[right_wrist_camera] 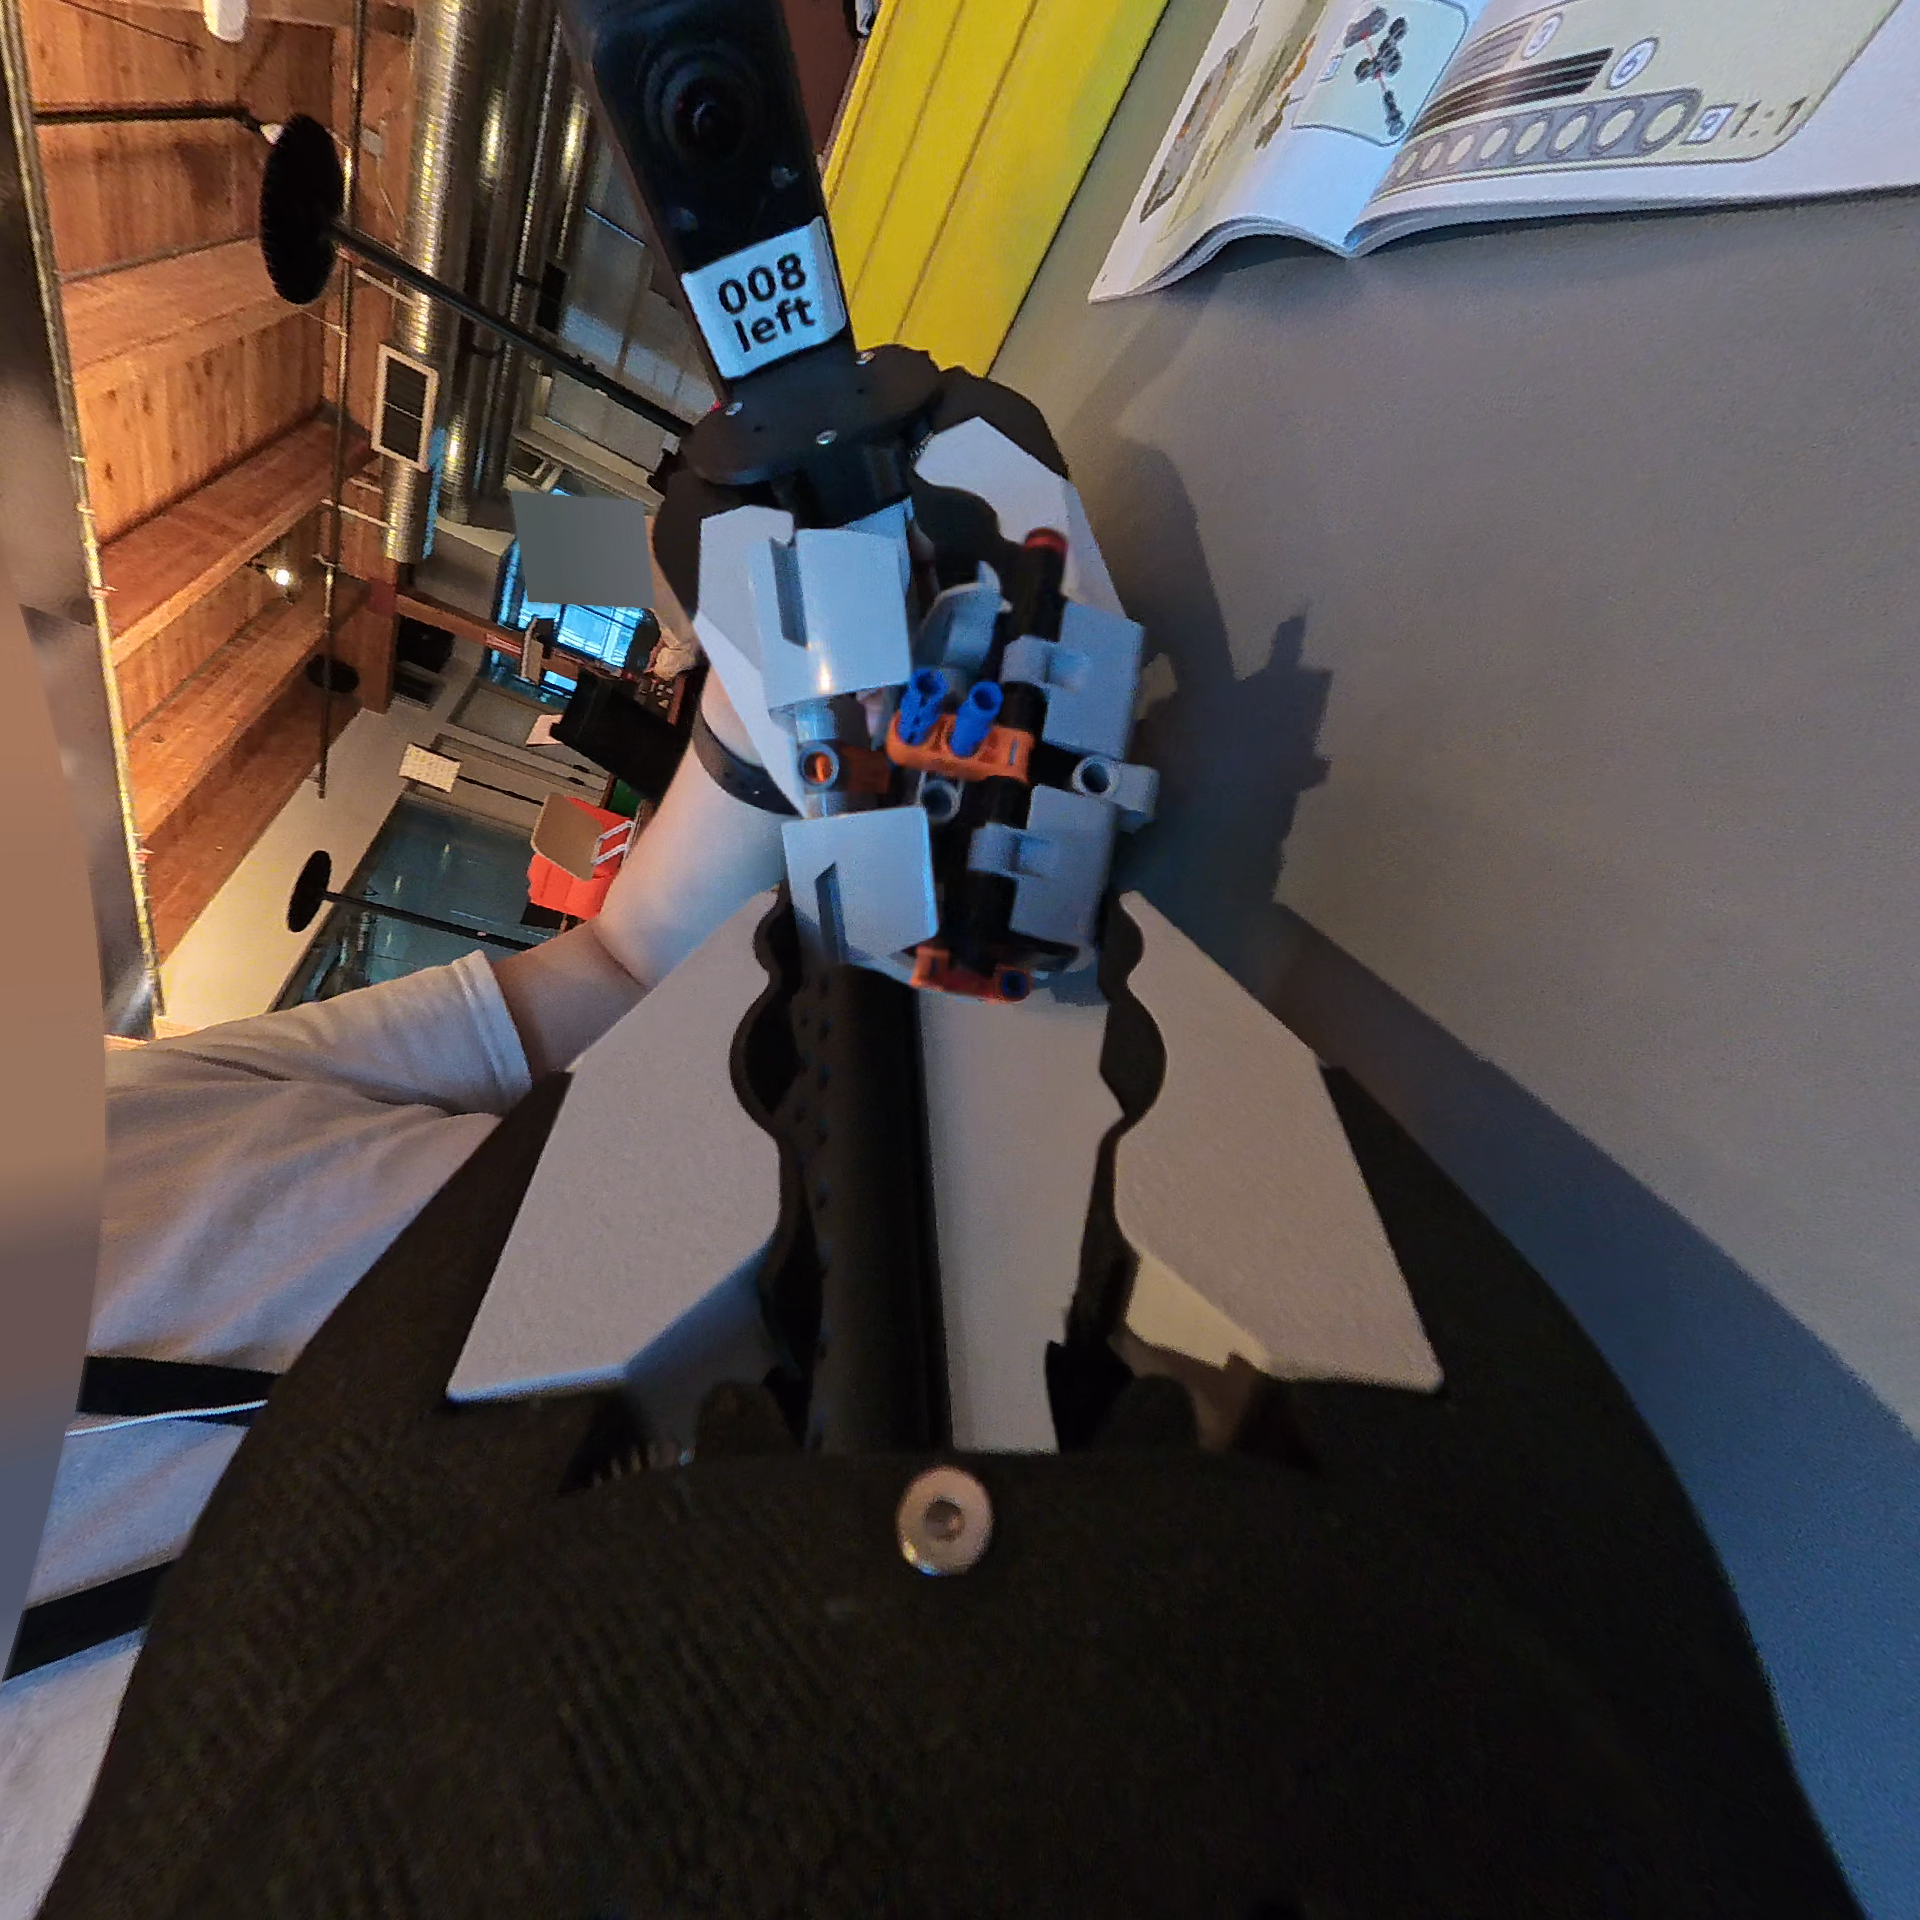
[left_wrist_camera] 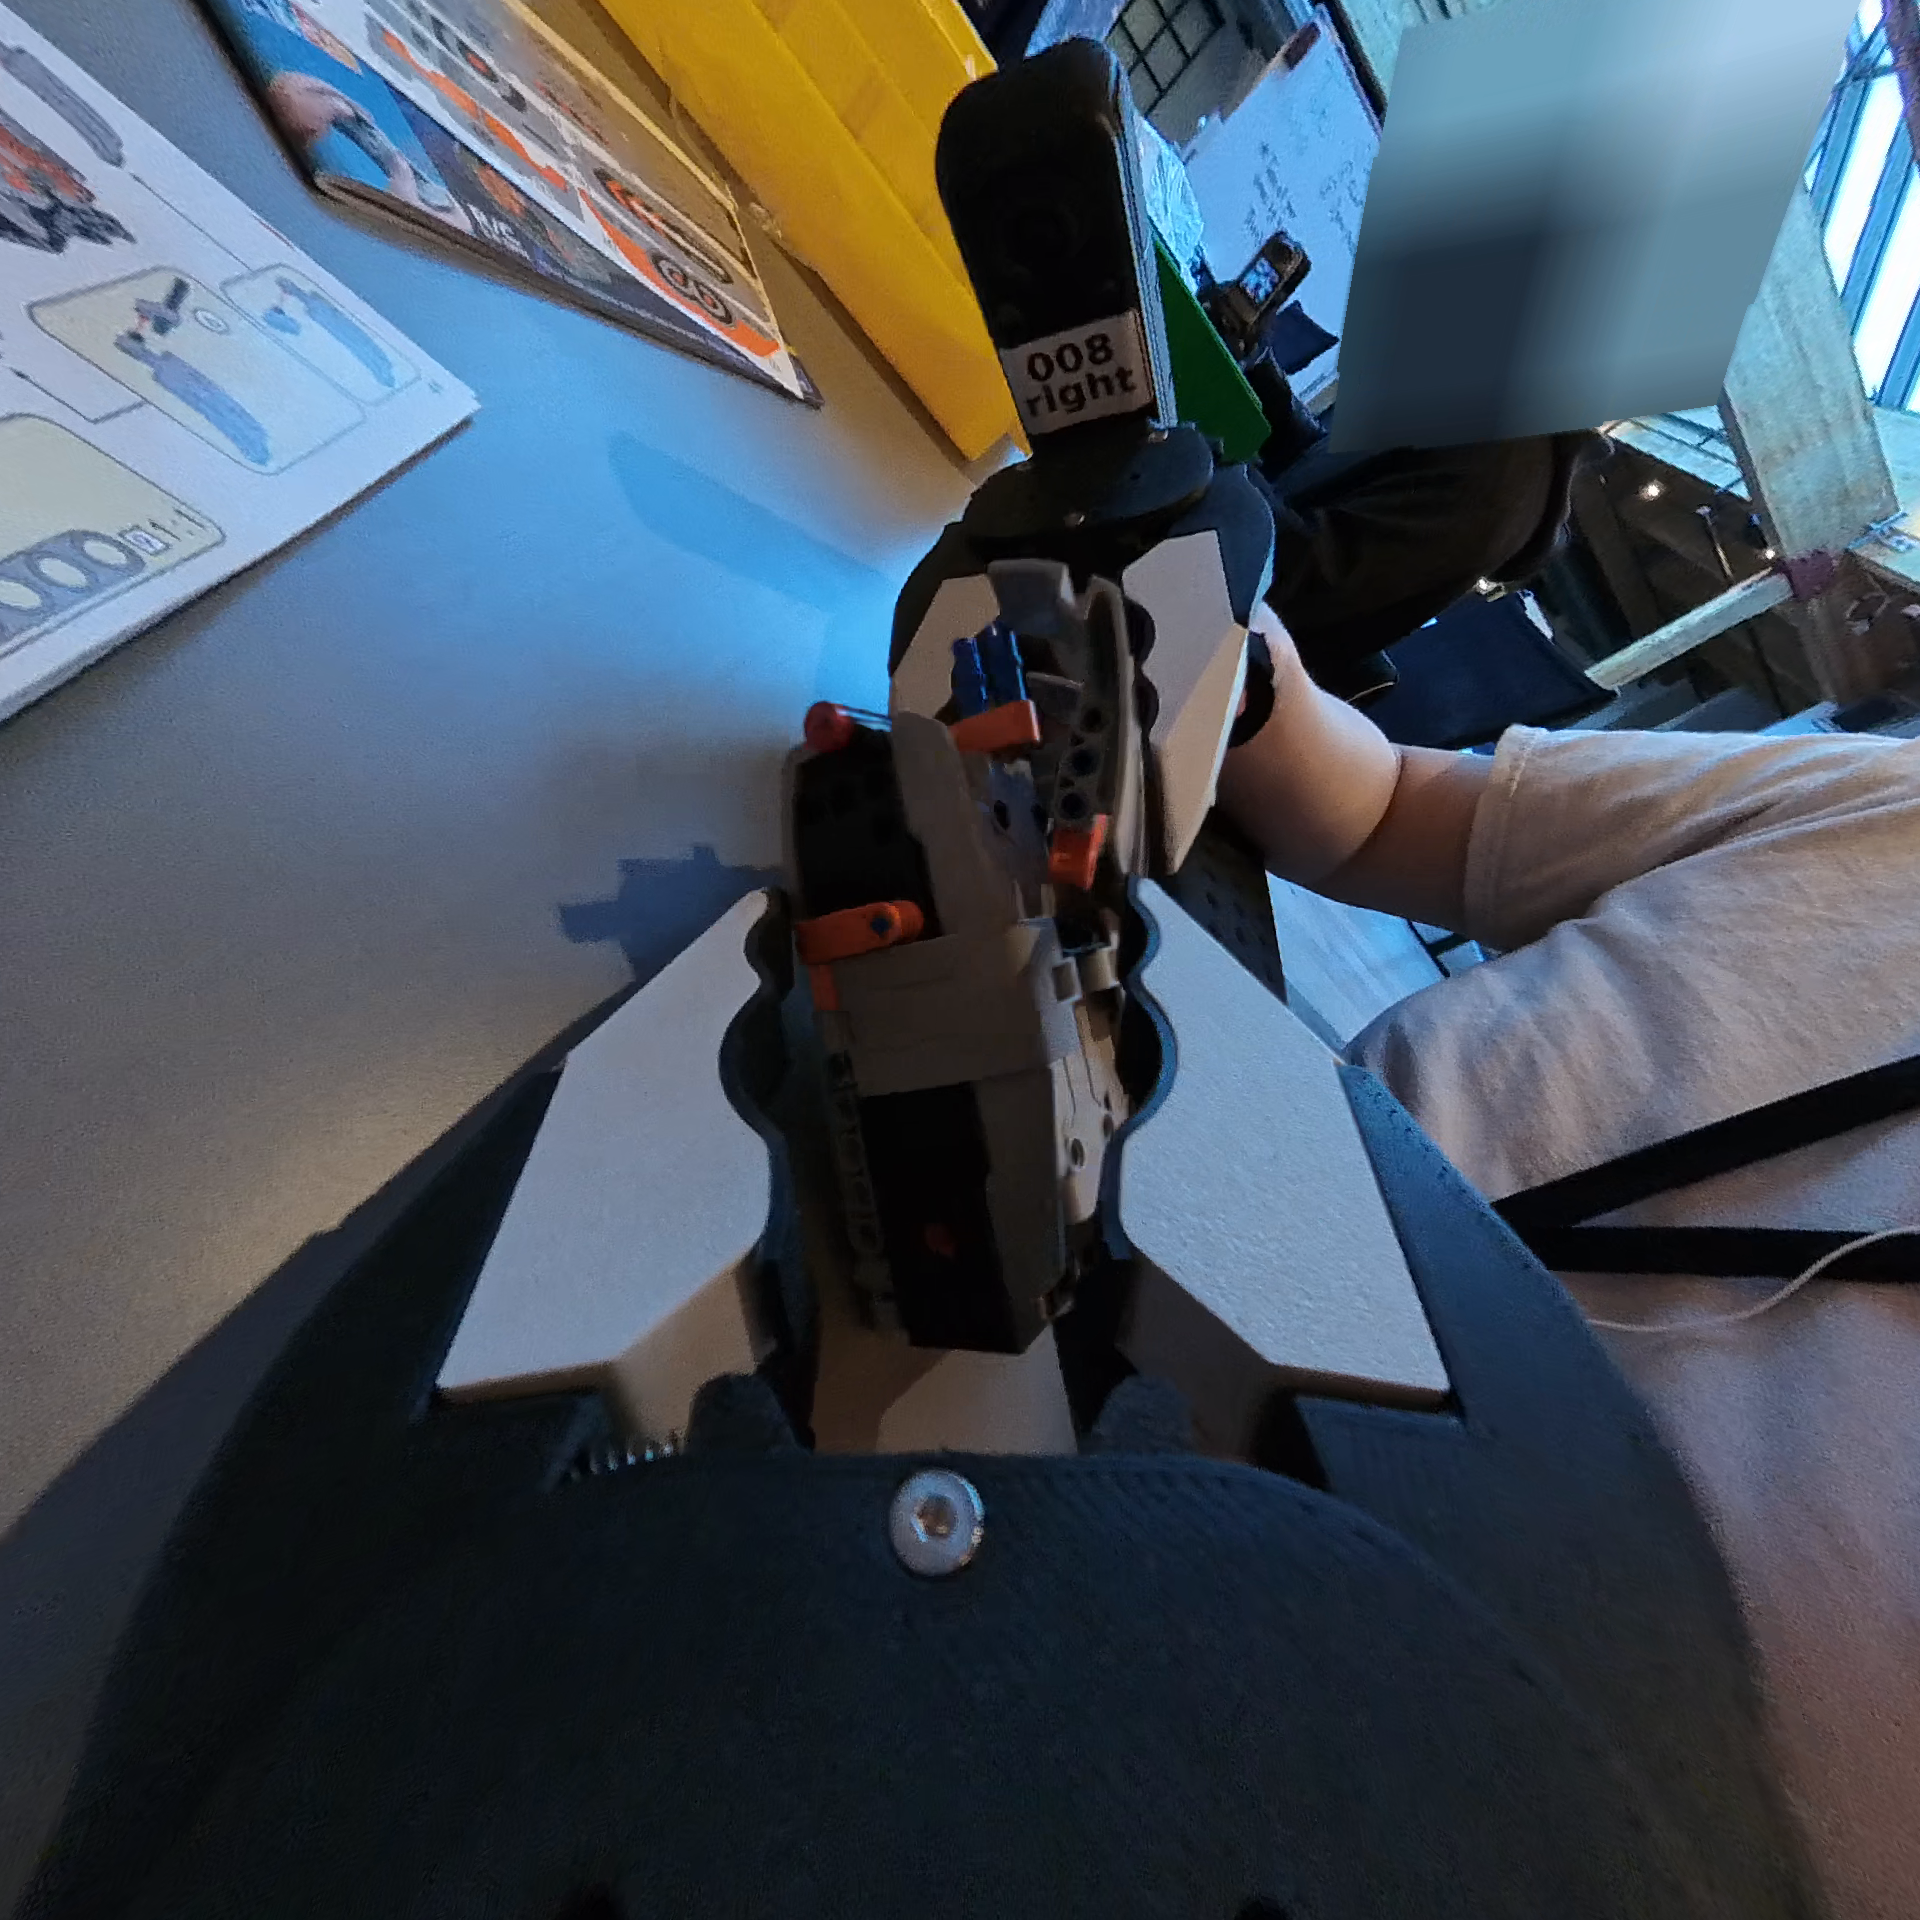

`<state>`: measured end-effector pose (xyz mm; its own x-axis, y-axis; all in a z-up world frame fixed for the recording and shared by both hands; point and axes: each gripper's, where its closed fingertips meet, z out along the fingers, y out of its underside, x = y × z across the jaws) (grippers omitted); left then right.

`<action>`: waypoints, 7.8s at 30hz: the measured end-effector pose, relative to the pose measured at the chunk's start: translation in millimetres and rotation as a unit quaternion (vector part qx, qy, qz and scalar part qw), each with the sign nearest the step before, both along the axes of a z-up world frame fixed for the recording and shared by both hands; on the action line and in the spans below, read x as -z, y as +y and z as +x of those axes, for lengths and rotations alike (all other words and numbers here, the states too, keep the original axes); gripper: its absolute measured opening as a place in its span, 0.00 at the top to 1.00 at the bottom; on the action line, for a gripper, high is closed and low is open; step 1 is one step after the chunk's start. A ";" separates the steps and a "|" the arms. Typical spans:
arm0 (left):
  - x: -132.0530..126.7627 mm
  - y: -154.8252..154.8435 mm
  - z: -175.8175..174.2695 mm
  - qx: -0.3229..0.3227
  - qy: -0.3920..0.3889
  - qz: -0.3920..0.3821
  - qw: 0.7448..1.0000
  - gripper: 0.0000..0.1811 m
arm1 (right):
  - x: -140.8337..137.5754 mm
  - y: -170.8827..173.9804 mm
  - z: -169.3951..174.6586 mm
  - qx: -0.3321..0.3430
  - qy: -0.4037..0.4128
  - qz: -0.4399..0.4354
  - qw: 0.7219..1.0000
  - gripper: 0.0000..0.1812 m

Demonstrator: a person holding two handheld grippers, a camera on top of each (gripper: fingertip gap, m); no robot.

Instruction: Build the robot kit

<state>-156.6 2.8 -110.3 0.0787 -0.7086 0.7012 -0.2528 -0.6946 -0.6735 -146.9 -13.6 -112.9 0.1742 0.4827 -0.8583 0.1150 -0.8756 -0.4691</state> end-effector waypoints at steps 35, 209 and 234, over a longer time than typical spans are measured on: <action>-3.6 -22.4 1.6 0.030 0.005 0.097 0.995 0.68 | -13.4 -13.3 5.0 -0.036 0.042 -0.010 0.998 0.70; -3.9 -36.5 23.9 0.041 0.017 0.112 0.993 0.57 | -5.2 -6.7 22.2 0.131 0.015 0.009 0.991 0.76; -1.6 -18.4 21.6 -0.040 0.028 0.153 0.987 0.69 | -0.3 -2.1 20.4 0.147 0.024 0.007 0.989 0.76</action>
<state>-135.0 -15.6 -108.7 0.1757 -0.8764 0.4484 -0.2471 -0.4801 -0.8417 -126.5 -15.8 -112.6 0.2680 0.4288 -0.8627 -0.1659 -0.8616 -0.4798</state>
